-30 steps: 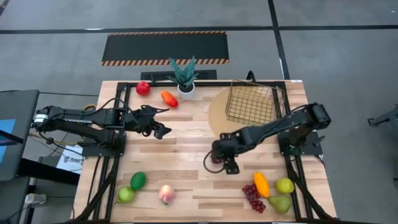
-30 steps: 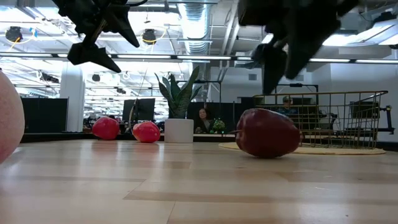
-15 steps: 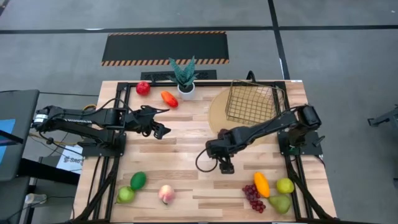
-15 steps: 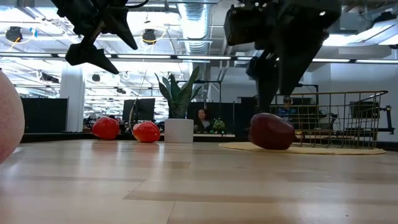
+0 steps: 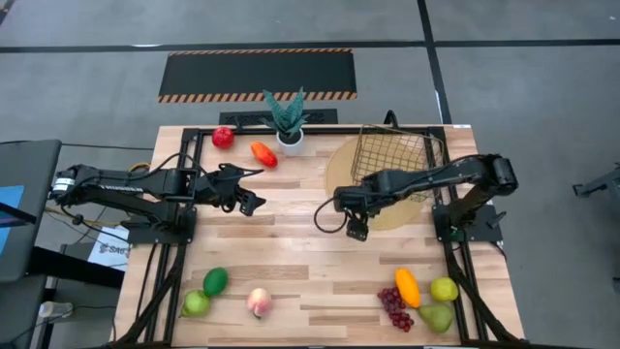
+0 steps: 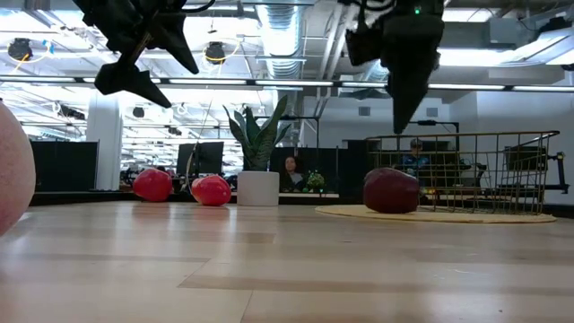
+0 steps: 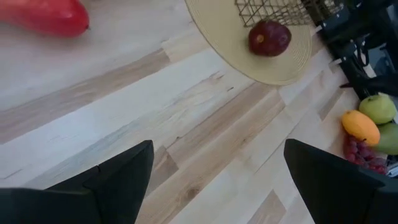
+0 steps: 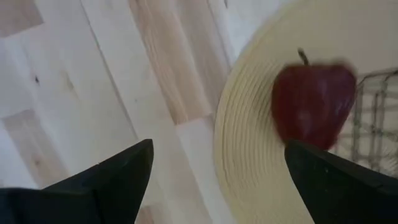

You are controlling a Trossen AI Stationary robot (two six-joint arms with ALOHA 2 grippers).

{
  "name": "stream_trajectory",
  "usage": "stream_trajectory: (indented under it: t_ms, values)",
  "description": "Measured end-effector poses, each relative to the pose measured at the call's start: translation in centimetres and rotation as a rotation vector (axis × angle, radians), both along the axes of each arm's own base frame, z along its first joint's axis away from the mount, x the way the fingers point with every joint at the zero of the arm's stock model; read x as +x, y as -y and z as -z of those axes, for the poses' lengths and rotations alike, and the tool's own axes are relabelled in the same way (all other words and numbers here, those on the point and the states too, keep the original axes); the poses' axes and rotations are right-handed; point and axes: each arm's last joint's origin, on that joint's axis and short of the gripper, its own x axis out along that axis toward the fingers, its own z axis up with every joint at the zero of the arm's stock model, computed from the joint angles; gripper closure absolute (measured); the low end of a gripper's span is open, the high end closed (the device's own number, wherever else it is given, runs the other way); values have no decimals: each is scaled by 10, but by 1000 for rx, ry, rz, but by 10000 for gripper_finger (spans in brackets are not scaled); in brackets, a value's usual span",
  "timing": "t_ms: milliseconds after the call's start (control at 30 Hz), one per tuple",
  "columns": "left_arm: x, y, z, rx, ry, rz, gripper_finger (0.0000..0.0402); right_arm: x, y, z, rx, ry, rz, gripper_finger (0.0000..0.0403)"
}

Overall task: Build produce basket
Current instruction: Put the dark red apple into the wire basket

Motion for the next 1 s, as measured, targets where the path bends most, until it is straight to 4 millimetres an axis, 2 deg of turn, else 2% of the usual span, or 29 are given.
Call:
stream_trajectory:
  t_ms: [167, 333, 433, 533, 633, 733, 1000]
  values:
    - [2, 0, -1, 22, 11, 1, 53, -6, 8, 8, 38, -62, 13, 20]
    - [22, -5, -1, 116, 125, 66, 53, -13, -1, -9, 52, 21, -21, 17]
    - [49, -15, 3, 160, 226, 110, 53, -23, -5, -26, 56, 89, 9, 19]
    - [79, -25, 17, 208, 298, 235, 53, -36, -8, -43, 53, 150, 76, 21]
    - [108, -34, 36, 279, 373, 347, 54, -49, -13, -56, 58, 204, 147, 21]
    - [131, -42, 58, 344, 425, 371, 54, -60, -19, -66, 57, 243, 196, 21]
    - [197, -58, 103, 395, 312, 482, 54, -72, -39, -74, 59, 298, 270, 21]
